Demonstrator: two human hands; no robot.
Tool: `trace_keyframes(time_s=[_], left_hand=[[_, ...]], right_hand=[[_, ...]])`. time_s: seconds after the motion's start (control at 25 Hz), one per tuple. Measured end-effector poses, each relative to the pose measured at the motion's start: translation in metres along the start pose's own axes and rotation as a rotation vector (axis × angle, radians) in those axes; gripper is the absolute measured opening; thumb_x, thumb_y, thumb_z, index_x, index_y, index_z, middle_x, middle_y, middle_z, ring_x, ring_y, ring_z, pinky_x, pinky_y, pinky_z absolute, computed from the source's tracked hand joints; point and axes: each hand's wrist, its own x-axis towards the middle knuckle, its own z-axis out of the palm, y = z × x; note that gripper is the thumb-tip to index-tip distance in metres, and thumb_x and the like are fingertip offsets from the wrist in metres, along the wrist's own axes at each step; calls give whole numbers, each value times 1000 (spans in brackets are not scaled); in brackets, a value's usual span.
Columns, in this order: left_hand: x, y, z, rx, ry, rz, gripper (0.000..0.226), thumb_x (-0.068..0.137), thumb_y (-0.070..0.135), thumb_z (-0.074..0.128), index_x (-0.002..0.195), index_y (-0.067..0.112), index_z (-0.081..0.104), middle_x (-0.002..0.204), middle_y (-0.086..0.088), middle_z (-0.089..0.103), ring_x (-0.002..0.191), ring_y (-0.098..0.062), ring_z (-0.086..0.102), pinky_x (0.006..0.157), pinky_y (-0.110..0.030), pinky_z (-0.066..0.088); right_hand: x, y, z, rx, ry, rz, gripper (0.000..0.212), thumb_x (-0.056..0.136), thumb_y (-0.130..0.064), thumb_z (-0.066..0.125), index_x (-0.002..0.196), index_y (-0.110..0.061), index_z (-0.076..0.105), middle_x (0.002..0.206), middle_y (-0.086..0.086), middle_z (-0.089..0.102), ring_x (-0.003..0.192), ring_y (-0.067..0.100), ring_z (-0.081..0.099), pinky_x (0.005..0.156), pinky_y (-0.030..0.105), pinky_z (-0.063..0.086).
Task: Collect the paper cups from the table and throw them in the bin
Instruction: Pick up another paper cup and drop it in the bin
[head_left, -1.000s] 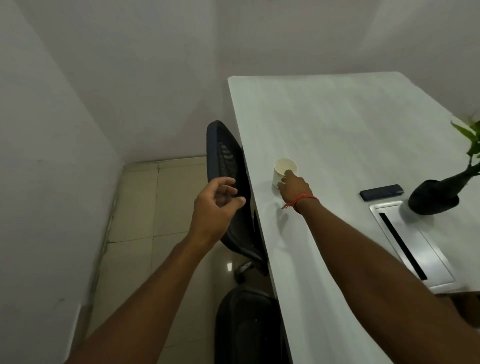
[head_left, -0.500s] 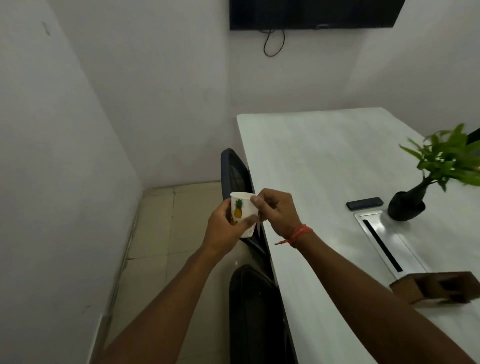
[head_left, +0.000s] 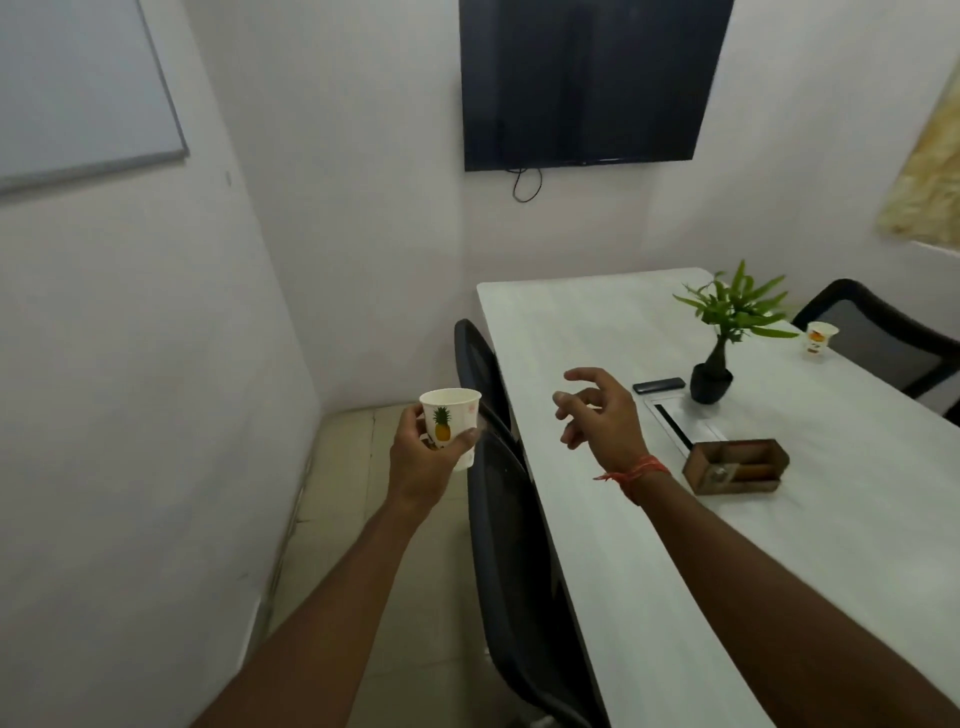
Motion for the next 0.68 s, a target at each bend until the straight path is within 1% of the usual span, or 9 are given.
trace_keyframes(time_s=[0.12, 0.2, 0.28, 0.36, 0.48, 0.56, 0.64, 0.68], left_hand=[[-53, 32, 15, -75, 21, 15, 58, 77, 17, 80, 127, 12, 50, 117, -4, 60, 103, -24, 63, 73, -25, 54], [-93, 50, 28, -82, 34, 30, 55, 78, 15, 78, 125, 12, 50, 115, -3, 60, 103, -24, 62, 73, -25, 53], [-142, 65, 39, -70, 46, 58, 53, 79, 15, 78, 124, 14, 50, 115, -1, 59, 103, -23, 61, 72, -24, 53], [-199, 80, 48, -78, 66, 82, 52, 79, 15, 78, 123, 15, 50, 116, -1, 60, 104, -22, 61, 74, -26, 54], [-282, 99, 51, -69, 81, 75, 52, 78, 10, 78, 122, 11, 52, 114, -2, 62, 103, -23, 62, 78, -32, 55], [-337, 115, 44, -62, 104, 67, 52, 76, 8, 79, 122, 9, 53, 112, -2, 62, 101, -22, 62, 76, -29, 54], [-386, 135, 33, -49, 129, 49, 55, 76, 10, 79, 124, 11, 52, 114, 0, 61, 100, -19, 61, 72, -23, 51], [-407, 145, 29, -43, 136, 52, 55, 77, 12, 79, 124, 13, 51, 115, 0, 61, 99, -18, 61, 72, -23, 51]], right_hand=[[-56, -19, -41, -6, 9, 1, 35, 86, -25, 72, 118, -14, 60, 83, 19, 69, 53, 26, 65, 50, 32, 54], [-90, -32, -66, -16, -11, -8, 40, 85, -28, 73, 120, -17, 58, 86, 18, 68, 55, 28, 66, 51, 34, 55], [-130, -45, -96, -40, -13, -27, 43, 85, -29, 72, 124, -17, 56, 90, 13, 68, 60, 29, 69, 54, 35, 57], [-174, -58, -129, -50, -11, -60, 44, 87, -28, 71, 126, -16, 55, 93, 10, 68, 64, 30, 70, 56, 34, 59], [-236, -74, -170, -38, -27, -66, 43, 88, -27, 70, 127, -15, 56, 96, 9, 67, 65, 29, 69, 56, 35, 58], [-274, -90, -190, -27, -53, -68, 44, 88, -27, 70, 128, -15, 56, 96, 9, 67, 64, 29, 69, 58, 36, 58], [-314, -112, -207, 11, -59, -81, 43, 88, -27, 70, 128, -15, 57, 97, 9, 67, 64, 30, 69, 59, 37, 58], [-333, -122, -215, 22, -59, -94, 43, 88, -27, 70, 128, -15, 57, 97, 9, 67, 64, 30, 69, 59, 38, 59]])
